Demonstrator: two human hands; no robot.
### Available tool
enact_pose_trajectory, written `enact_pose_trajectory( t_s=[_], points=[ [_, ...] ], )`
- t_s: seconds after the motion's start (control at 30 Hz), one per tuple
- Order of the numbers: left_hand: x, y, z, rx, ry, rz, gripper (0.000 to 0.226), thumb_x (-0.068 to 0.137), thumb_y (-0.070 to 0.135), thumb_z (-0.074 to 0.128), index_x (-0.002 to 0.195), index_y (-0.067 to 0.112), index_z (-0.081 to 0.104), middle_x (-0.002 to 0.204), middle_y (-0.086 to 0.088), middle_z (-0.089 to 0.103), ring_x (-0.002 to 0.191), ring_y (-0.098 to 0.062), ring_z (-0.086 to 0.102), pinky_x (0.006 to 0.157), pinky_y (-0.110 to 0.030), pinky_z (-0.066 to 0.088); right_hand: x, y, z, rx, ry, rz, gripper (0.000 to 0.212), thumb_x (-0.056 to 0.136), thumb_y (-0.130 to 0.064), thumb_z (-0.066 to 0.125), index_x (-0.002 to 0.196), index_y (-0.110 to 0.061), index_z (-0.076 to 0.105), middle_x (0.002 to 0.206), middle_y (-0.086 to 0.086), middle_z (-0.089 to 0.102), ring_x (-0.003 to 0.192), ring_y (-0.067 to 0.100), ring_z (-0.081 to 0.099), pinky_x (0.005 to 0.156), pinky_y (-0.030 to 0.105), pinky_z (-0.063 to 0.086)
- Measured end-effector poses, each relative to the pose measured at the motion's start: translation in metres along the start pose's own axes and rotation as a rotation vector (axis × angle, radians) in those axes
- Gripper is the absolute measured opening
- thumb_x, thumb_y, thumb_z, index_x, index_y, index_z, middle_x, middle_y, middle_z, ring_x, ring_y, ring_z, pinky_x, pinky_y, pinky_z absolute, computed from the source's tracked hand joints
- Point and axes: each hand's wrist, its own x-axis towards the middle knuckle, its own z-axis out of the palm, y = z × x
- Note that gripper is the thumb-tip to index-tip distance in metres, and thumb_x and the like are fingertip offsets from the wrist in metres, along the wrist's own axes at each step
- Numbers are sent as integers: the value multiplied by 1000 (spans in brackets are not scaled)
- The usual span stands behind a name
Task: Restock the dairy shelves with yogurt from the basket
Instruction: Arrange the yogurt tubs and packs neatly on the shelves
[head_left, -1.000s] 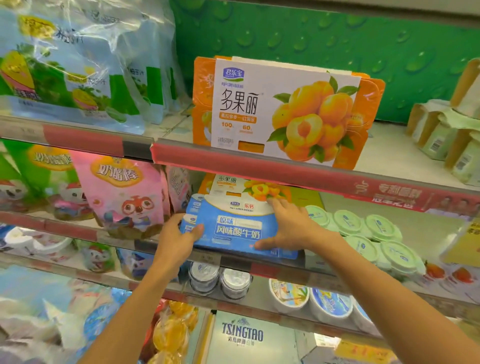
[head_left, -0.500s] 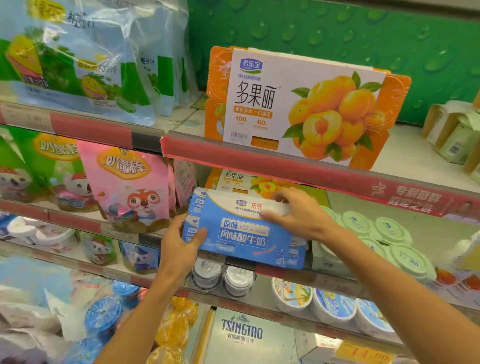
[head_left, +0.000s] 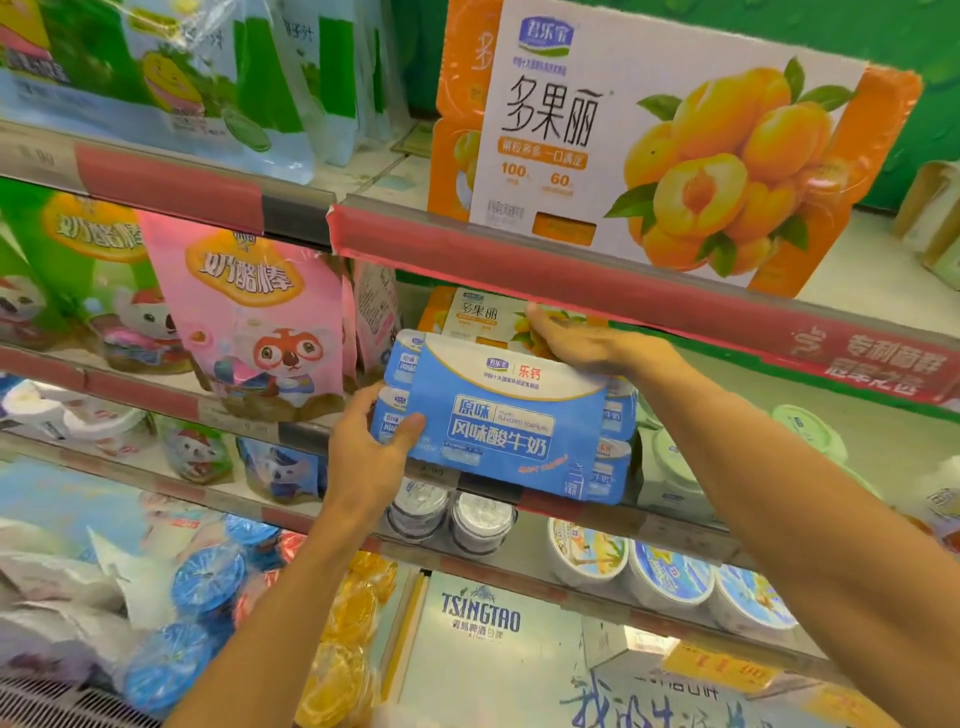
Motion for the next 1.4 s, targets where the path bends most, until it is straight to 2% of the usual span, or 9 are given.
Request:
enact_pose_trajectory(
  t_s=[0.23,0.33,0.43,0.57,0.73,0.87,1.0,1.2,1.4],
  points=[
    [2,2,2,-9,12,-7,32,90,16,71,119,18,58,107,4,67,95,-6,65,71,-18,54,-21,-7,-2,44,-102,-21,56,108,-47,12,149,-20,39,140,-3,53,108,7,56,63,1,43],
    [4,3,4,-13,10,-10,32,90,18,71,119,19,58,107,4,67,96,-9,66,76,-27,56,-24,-3,-4,1,-135,-23,57,106,-52,14,149,-26,40,152,-3,45,121,11,49,86,10,39],
    [3,0,2,-8,1,-8,33,90,17,71,121,15,59,108,2,68,96,-10,67,77,-30,57,-31,-3,-3,-124,-110,15,64,100,-65,15,155,-36,28,164,-8,20,150,18,22,118,36,15],
    [-1,-1,0,-5,3,16,30,91,11,70,117,18,60,105,9,67,89,2,66,70,-18,55,-33,1,-2,-220,-99,2,66,97,-70,13,157,-41,16,167,-12,3,154,18,3,121,45,-4],
    [-3,-1,1,-14,8,18,28,91,10,70,113,22,59,102,13,66,87,9,64,65,-10,52,-37,-1,-7,-167,-106,-75,63,100,-64,22,154,-33,33,160,-10,30,147,15,29,107,25,19],
    [-2,-1,5,-39,23,9,29,91,9,69,113,23,58,105,10,66,89,5,65,66,-12,52,-30,12,-2,-298,-77,-122,95,76,-92,33,154,-38,32,163,-17,22,147,13,29,121,43,23],
    [0,0,6,-50,8,-2,31,92,9,67,118,22,55,108,9,64,96,-4,64,67,-12,52,-29,14,4,-327,77,-142,92,74,-92,39,144,-34,48,154,-20,38,124,12,52,98,33,45],
    [-5,0,2,-49,-84,-10,35,94,19,65,125,24,49,114,11,62,102,-5,65,76,-21,58,-37,13,12,-460,263,-229,69,79,-86,41,105,-29,69,132,-19,59,86,6,57,66,28,43],
    [-12,-2,-10,-2,-189,-13,71,76,26,82,134,23,42,120,12,60,102,2,63,77,-14,55,-55,22,32,-516,432,-239,71,81,-85,39,128,-33,53,132,-10,60,106,14,60,80,34,52]
  ],
)
